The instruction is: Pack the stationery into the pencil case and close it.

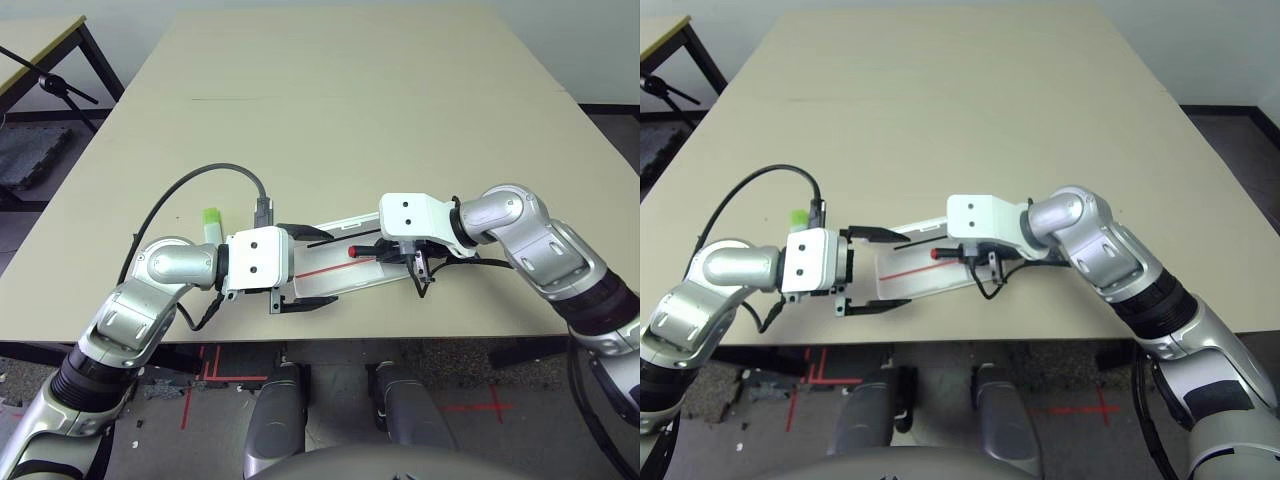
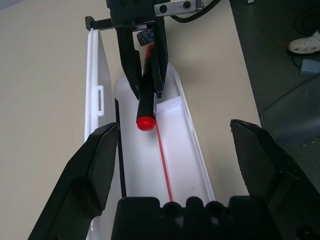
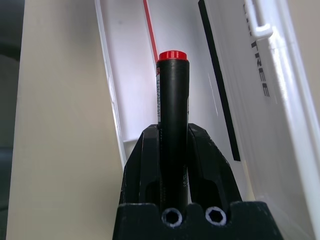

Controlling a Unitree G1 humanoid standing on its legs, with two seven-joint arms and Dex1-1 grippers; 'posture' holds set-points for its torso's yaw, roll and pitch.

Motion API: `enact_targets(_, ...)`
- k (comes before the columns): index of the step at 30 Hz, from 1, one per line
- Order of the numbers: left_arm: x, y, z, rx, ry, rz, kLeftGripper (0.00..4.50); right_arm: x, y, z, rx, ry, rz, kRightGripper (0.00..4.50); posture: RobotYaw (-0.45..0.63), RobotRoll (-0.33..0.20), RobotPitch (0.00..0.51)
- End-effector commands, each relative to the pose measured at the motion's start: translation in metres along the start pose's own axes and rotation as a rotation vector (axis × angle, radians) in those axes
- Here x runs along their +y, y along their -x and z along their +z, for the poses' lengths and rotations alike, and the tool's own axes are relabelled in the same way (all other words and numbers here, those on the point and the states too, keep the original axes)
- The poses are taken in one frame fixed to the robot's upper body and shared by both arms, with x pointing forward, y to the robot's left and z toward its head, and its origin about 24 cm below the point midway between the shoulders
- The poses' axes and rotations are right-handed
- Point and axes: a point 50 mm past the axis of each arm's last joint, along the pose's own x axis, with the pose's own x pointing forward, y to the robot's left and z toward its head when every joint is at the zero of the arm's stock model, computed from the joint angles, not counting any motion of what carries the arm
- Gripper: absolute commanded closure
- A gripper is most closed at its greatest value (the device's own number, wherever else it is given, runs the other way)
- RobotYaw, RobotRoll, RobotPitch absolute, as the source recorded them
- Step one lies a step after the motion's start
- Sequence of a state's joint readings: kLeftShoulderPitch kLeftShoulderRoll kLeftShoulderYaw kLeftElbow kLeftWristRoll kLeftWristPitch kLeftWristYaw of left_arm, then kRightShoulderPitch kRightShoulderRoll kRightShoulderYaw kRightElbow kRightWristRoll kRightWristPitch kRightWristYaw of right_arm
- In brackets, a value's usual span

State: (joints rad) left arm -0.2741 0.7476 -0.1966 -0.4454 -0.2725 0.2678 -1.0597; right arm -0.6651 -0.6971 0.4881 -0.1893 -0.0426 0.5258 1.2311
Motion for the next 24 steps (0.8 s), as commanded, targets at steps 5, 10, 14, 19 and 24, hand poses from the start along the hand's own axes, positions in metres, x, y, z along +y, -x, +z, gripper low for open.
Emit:
enact_targets(5, 0.001, -0.002, -0.005, 0.011, 0.006, 0.002, 0.00, -0.004, 0.009, -0.005, 0.025, 0.084, 0.052, 3.98, 0.07, 0.000, 0.111)
enact_targets(10, 0.001, -0.003, -0.006, 0.009, 0.003, 0.000, 0.00, -0.002, 0.013, 0.016, -0.003, 0.125, 0.064, 3.98, 0.06, 0.000, 0.110)
enact_targets(14, 0.001, -0.004, -0.007, 0.007, 0.001, -0.002, 0.00, 0.002, 0.010, 0.028, -0.032, 0.130, 0.070, 3.98, 0.06, 0.000, 0.110)
enact_targets(19, 0.002, -0.006, -0.006, 0.003, -0.001, -0.004, 0.00, 0.000, 0.005, 0.041, -0.068, 0.142, 0.074, 3.98, 0.06, 0.000, 0.110)
enact_targets(24, 0.003, -0.007, -0.003, 0.000, -0.006, -0.003, 0.00, -0.004, -0.004, 0.044, -0.061, 0.168, 0.061, 3.98, 0.06, 0.000, 0.108)
